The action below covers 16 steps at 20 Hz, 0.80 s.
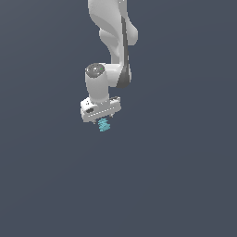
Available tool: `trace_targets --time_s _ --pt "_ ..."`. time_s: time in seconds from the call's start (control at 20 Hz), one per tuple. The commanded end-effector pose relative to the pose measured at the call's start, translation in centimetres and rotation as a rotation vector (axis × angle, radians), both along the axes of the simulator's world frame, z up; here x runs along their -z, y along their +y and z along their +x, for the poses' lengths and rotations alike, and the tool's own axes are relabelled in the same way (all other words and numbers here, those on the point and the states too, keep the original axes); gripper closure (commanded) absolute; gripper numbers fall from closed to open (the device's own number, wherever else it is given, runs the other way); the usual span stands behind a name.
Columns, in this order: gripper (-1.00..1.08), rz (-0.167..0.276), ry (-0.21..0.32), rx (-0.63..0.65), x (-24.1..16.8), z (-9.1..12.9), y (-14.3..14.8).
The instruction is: Pick up the object and move it to a goal position.
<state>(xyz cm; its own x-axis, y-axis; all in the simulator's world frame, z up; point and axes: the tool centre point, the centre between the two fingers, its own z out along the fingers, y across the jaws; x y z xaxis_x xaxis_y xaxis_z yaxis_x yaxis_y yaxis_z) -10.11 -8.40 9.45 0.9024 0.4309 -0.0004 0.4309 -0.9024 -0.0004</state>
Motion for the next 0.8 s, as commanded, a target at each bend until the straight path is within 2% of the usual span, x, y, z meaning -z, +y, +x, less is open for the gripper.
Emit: trace_targets --time_s 0.0,0.3,0.75 --pt "-0.92 0.0 0.0 -0.006 0.1 -0.1 -0.1" --pt "-0.92 0.0 0.0 -0.003 0.8 -0.1 0.0" --pt "-0.92 0.0 0.0 -0.006 4.4 -0.2 0.0"
